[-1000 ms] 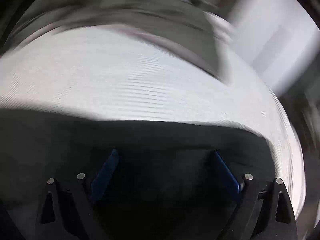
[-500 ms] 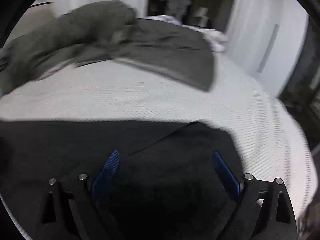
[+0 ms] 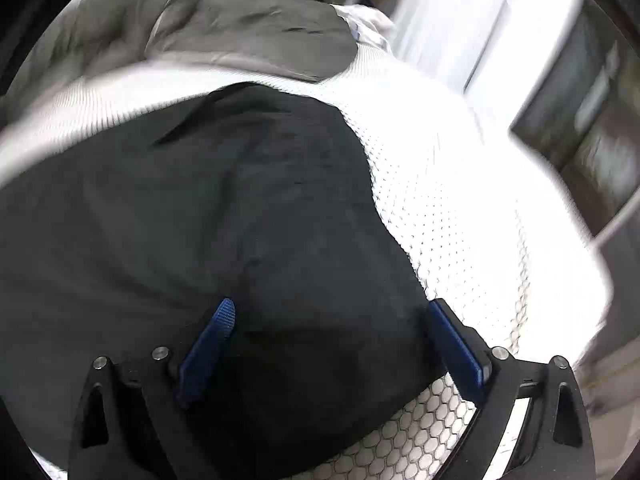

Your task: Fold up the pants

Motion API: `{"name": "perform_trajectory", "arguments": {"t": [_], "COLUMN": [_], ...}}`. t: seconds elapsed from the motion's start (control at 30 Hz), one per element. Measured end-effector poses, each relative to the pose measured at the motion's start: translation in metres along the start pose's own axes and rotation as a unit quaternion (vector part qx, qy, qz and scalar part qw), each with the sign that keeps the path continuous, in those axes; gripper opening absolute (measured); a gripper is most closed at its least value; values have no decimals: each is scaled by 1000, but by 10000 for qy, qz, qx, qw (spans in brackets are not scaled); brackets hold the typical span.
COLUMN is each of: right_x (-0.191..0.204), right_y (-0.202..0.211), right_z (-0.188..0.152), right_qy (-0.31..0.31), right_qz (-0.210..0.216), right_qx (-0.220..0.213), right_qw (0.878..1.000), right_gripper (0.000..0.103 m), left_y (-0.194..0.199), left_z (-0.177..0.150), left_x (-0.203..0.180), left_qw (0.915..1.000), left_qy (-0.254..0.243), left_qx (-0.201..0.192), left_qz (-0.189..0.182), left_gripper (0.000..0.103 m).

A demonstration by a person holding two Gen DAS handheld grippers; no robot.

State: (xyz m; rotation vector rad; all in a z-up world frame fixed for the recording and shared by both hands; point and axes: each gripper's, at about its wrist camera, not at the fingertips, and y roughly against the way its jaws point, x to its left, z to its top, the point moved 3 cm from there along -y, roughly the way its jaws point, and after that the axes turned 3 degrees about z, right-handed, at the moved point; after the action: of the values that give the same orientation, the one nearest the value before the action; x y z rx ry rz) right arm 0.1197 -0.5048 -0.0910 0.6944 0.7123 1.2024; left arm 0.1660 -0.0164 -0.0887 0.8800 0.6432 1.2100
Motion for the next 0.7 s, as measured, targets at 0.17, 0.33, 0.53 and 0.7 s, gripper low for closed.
{"name": "perform_trajectory", "arguments": {"t": [0.17,0.33,0.53,0.7], "right_x": [43,149,187,125], "right_y": [39,60,34,17], "right_z": [24,13,-16,3], "right_qy": [742,1515,2578,2055], "right_qz": [-58,1305,1363,849], "right_qx": [-641,-640,-314,-104], "right_qw": [9952,9777,9560,9749], "right_gripper": [96,97,98,101], "left_y": [21,13,7,13], "left_z": [10,4,-6,-27], "left_x": [-8,-72,-41,57], "left_qw": [9991,9974,9992,9982], "left_qy": [157,-603,-338,409], "left_qx": [-389,-295,3,31], "left_qz": [50,-253,-234,438], "left_gripper": [102,102,103,103]}}
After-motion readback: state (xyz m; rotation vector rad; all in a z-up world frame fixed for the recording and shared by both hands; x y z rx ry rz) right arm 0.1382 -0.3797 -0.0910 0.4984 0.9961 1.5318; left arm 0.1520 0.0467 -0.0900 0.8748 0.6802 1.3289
